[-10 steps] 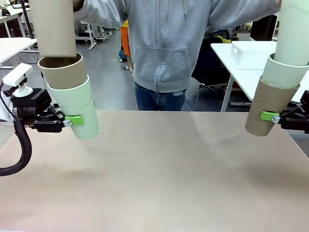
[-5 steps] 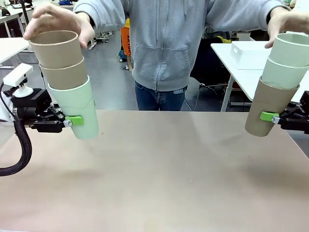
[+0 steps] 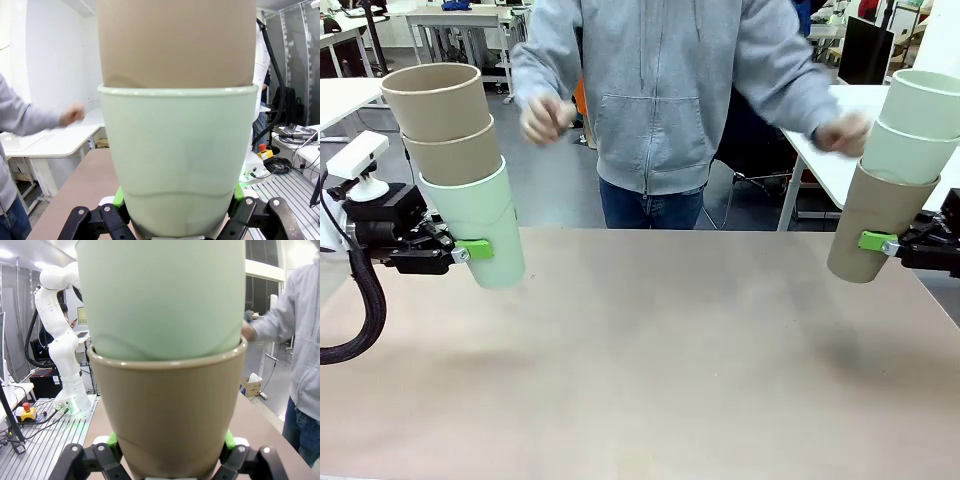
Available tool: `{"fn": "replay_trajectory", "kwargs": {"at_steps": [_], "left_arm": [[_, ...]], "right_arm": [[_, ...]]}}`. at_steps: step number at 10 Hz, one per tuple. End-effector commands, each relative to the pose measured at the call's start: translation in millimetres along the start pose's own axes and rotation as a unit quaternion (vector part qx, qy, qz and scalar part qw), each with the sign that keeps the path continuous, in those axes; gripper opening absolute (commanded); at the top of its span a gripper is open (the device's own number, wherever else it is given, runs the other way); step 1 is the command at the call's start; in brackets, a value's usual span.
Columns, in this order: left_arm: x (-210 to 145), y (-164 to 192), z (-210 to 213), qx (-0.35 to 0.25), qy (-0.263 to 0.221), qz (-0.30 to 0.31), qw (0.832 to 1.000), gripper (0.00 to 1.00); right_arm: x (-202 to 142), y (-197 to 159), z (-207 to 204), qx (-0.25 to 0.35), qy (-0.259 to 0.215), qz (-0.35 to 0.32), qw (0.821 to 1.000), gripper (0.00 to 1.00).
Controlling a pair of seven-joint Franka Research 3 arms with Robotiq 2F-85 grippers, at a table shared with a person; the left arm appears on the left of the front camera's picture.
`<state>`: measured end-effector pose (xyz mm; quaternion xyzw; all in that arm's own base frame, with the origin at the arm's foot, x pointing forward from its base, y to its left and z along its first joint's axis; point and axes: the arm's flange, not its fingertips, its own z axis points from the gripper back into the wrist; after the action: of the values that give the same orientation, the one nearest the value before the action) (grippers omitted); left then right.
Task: Stack the cups and store them in the basket.
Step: Place the stack of Reusable plastic cups into the Pantry Basket.
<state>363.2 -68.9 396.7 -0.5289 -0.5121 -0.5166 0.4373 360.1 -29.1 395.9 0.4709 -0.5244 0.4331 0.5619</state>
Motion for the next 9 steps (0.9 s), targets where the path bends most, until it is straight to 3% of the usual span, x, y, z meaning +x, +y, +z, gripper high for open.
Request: {"fn": "replay_trajectory", "kwargs": {"at_steps": [1, 9], "left_arm": [[2.7, -0.5, -0.8, -0.002, -0.004, -0.006, 1.0, 0.85], [2.7, -0.5, -0.8, -0.002, -0.004, -0.006, 1.0, 0.85]], "right_arm": [[3.4, 0.5, 0.8, -0.001, -0.001, 0.007, 1.0, 0.84], [3.4, 0.5, 0.8, -0.001, -0.001, 0.007, 1.0, 0.84]]}}
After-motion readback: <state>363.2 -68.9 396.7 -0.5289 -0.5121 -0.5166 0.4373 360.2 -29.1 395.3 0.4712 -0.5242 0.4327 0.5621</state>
